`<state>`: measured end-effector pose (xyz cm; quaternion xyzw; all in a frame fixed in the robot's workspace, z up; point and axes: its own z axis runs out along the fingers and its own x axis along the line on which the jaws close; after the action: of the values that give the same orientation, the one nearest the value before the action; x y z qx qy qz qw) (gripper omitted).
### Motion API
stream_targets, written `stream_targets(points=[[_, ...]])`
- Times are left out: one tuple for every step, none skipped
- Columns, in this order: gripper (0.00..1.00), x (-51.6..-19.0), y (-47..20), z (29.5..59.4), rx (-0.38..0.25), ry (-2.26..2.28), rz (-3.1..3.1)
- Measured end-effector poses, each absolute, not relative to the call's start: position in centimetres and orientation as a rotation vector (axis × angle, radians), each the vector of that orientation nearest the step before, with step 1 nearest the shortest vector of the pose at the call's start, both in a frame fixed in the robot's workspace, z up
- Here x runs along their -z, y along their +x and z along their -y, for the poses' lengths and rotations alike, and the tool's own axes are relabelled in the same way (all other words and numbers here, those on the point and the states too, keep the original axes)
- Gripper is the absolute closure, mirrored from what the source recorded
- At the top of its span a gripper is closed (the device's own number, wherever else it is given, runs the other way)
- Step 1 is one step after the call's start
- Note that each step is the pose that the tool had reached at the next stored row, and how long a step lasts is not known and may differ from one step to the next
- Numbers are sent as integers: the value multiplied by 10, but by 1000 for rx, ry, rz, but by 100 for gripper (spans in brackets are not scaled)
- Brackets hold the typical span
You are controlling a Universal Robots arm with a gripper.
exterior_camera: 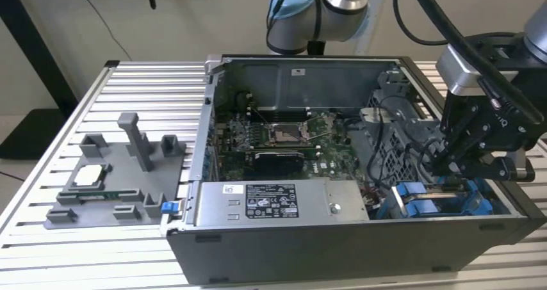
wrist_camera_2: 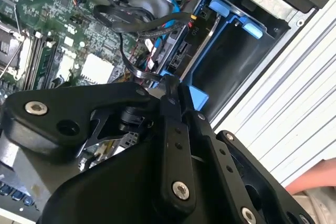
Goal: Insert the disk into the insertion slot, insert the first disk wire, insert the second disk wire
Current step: 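Insert the second disk wire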
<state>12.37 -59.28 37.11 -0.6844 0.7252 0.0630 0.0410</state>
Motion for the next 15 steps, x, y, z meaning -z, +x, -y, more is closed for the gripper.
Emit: stream_targets(points=[[100,-371,124,593,-193,-2095,-2221],[100,-371,124,593,-194,-2095,-2221],[100,-371,124,593,-194,-2095,-2220],[100,-371,124,593,-194,-2095,-2220],[100,-371,124,593,-194,-2095,-2220],[100,-371,124,593,-194,-2095,-2220],[100,-371,124,593,-194,-2095,-2220],[100,-371,125,593,-194,-2095,-2220],[100,-371,125,593,-195,-2095,-2220],[100,-371,125,593,-195,-2095,-2220],[100,-371,125,593,-195,-2095,-2220],[100,-370,126,594,-195,-2095,-2220],[100,-370,126,594,-195,-2095,-2220],[100,-370,126,594,-195,-2095,-2220],[100,-370,127,594,-195,-2095,-2220]])
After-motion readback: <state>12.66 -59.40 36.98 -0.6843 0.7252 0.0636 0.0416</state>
